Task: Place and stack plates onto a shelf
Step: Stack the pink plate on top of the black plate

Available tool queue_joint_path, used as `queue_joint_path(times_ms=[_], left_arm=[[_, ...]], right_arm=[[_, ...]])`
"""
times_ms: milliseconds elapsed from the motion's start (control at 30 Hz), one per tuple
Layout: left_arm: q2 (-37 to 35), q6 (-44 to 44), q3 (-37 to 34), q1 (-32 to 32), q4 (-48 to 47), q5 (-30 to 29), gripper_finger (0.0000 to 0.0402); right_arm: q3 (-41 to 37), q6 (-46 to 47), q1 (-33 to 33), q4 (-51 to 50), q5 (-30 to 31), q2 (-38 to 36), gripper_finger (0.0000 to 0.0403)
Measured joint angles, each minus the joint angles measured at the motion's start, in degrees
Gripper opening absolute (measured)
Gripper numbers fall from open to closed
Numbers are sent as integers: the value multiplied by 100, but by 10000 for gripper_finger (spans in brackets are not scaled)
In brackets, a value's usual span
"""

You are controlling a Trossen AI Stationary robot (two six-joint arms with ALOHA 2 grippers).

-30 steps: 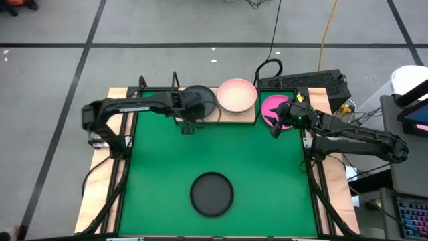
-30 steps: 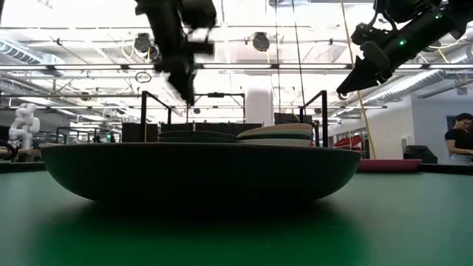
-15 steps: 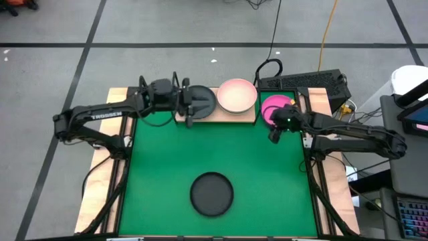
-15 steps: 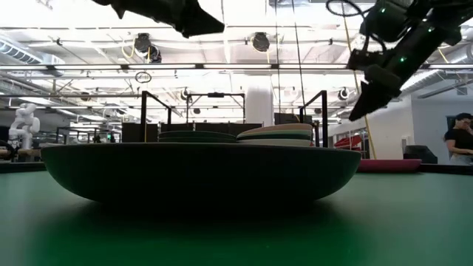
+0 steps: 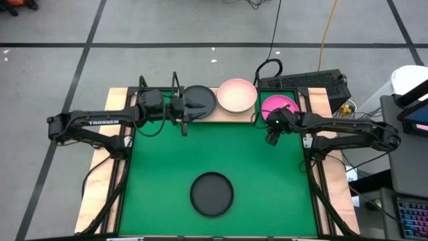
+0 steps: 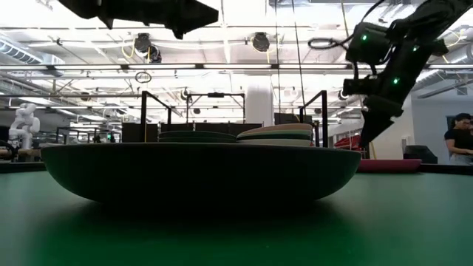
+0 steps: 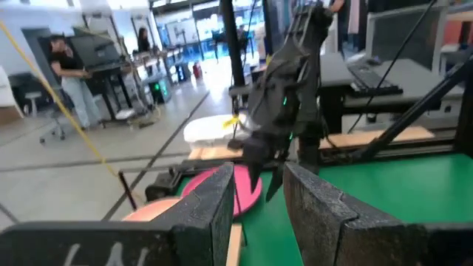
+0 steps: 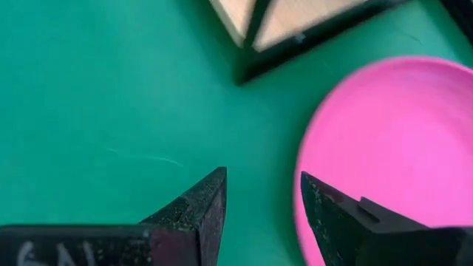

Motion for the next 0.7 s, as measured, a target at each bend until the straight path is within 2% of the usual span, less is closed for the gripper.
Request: queue_joint_path(times_ms=[167,700], left_arm=[[4,62,-32,-120,35,2,124],[2,56,-32,-136,30,1,124]], right_arm=[[0,216,-65,-119,578,395,155],[0,145,-654,-59,670,1325,154]])
